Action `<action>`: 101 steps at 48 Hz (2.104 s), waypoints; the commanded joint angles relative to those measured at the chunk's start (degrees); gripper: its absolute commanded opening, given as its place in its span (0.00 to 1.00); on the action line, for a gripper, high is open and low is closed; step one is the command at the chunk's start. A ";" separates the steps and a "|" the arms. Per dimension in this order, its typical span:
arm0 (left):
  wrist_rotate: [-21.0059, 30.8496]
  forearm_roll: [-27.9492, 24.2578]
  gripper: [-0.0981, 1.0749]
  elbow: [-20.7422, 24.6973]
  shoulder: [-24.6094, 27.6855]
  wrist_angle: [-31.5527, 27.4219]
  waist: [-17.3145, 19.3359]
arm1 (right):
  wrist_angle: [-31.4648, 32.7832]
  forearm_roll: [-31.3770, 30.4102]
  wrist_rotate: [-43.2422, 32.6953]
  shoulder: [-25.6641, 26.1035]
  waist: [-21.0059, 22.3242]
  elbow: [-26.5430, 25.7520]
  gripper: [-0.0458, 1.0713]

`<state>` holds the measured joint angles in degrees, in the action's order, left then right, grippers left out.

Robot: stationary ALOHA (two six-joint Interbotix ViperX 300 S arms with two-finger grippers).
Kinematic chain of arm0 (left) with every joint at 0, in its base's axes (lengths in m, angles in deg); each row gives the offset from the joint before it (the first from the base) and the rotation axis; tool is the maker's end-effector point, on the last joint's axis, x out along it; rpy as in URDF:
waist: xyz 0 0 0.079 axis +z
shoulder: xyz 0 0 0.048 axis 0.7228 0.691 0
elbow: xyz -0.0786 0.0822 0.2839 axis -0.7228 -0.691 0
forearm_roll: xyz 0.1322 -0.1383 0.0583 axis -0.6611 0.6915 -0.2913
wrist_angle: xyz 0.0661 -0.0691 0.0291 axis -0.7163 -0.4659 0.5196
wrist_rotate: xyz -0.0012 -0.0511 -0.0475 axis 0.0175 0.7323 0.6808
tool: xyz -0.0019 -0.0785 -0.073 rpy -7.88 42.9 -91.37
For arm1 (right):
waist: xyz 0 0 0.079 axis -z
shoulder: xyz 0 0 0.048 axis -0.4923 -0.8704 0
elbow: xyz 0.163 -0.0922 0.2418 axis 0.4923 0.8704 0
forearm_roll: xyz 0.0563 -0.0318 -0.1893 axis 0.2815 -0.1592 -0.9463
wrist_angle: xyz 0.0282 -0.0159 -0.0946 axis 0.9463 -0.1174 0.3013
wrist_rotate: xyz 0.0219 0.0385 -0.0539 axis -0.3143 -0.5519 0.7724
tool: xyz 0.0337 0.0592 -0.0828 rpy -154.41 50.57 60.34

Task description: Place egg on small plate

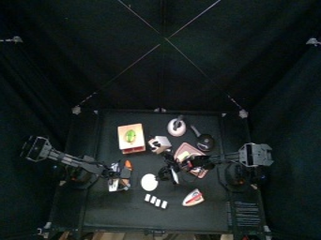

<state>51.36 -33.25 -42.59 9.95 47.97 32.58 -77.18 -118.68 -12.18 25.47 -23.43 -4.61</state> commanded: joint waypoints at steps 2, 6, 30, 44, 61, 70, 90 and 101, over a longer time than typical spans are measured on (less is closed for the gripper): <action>-0.09 0.88 0.74 1.05 -0.18 0.26 -0.09 | -0.44 0.18 -0.18 1.23 -0.09 -0.35 0.60; -0.18 1.41 0.74 1.41 -0.26 0.35 -0.09 | -0.44 0.18 -0.26 1.67 -0.26 -0.09 0.60; -0.09 0.26 0.74 8.17 0.53 3.52 -0.09 | 0.79 3.16 0.00 7.73 -0.09 6.06 0.60; -0.09 -0.62 0.74 11.95 6.24 9.05 0.62 | 1.49 3.78 -0.26 11.07 -0.26 8.88 0.60; -0.09 -0.53 0.74 18.46 18.28 11.34 4.83 | 1.93 5.80 0.00 12.66 -0.44 11.07 0.60; -0.26 -0.70 0.74 21.71 24.26 10.99 5.54 | 2.02 5.80 0.00 12.74 -0.44 11.60 0.60; -0.44 -1.14 0.75 22.59 27.16 11.34 5.80 | 4.39 5.89 0.00 13.54 -0.44 12.92 0.60; -0.26 -1.58 0.76 22.59 27.33 11.43 5.98 | 5.27 5.98 0.00 13.62 -0.44 13.10 0.60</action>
<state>51.00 -34.65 -21.41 37.63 58.96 38.20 -71.82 -112.88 -12.27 37.60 -23.78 8.92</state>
